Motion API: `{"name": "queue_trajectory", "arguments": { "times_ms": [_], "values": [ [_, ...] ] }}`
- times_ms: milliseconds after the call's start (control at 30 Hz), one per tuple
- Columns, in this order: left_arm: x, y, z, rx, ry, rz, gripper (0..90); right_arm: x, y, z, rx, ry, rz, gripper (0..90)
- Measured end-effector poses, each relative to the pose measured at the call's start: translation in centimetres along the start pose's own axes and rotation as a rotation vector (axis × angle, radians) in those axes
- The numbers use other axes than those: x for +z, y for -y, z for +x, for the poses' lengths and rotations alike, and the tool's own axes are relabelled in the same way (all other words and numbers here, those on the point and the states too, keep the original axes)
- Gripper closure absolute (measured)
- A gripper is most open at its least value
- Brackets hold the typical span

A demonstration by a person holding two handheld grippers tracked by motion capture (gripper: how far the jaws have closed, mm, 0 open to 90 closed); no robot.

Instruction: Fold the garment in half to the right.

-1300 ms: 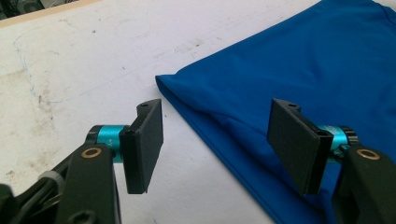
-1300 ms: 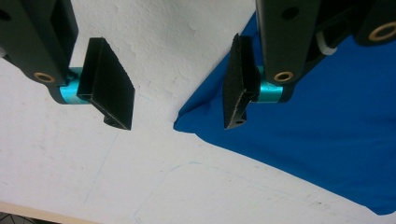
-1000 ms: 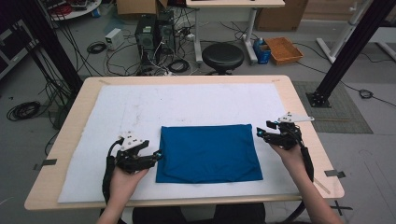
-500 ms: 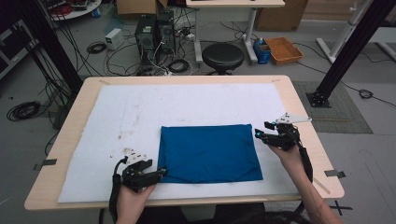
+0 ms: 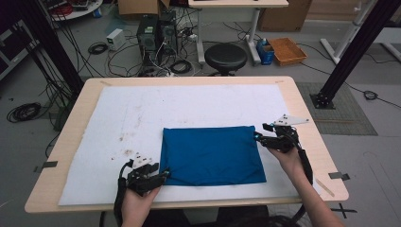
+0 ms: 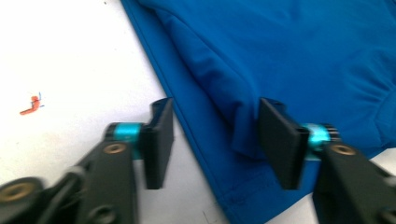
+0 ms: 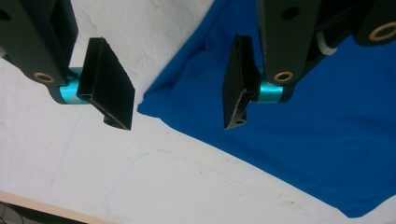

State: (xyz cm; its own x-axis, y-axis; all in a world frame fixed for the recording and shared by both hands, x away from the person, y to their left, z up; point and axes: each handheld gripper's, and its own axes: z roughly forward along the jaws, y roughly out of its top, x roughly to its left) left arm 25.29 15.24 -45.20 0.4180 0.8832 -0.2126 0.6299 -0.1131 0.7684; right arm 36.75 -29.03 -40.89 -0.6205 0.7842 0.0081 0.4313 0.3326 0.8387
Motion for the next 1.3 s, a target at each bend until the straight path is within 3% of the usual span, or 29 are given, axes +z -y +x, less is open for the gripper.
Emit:
{"name": "queue_trajectory", "arguments": {
  "times_ms": [100,300,567,700,967,1300],
  "values": [
    [0.1,0.0,-0.3,0.019,-0.017,0.002,57.2,0.4,-0.3,0.5,-0.014,-0.01,0.002,44.2],
    [0.3,0.1,-0.5,0.004,-0.023,-0.012,69.4,0.8,-1.1,1.8,-0.031,-0.038,-0.006,44.2],
    [0.5,0.1,-0.7,-0.002,-0.018,-0.021,77.8,2.2,-4.5,5.1,-0.065,-0.141,-0.048,45.9],
    [0.5,0.1,-0.6,-0.011,-0.01,-0.023,78.5,4.4,-6.2,7.1,-0.094,-0.179,-0.034,47.9],
    [0.6,0.1,-0.5,-0.013,-0.003,-0.025,79.7,9.3,-8.8,10.2,-0.077,-0.249,-0.003,52.1],
    [0.6,0.1,-0.4,-0.011,0.0,-0.025,80.7,16.5,-10.5,15.0,-0.063,-0.29,0.125,59.5]
  ]
}}
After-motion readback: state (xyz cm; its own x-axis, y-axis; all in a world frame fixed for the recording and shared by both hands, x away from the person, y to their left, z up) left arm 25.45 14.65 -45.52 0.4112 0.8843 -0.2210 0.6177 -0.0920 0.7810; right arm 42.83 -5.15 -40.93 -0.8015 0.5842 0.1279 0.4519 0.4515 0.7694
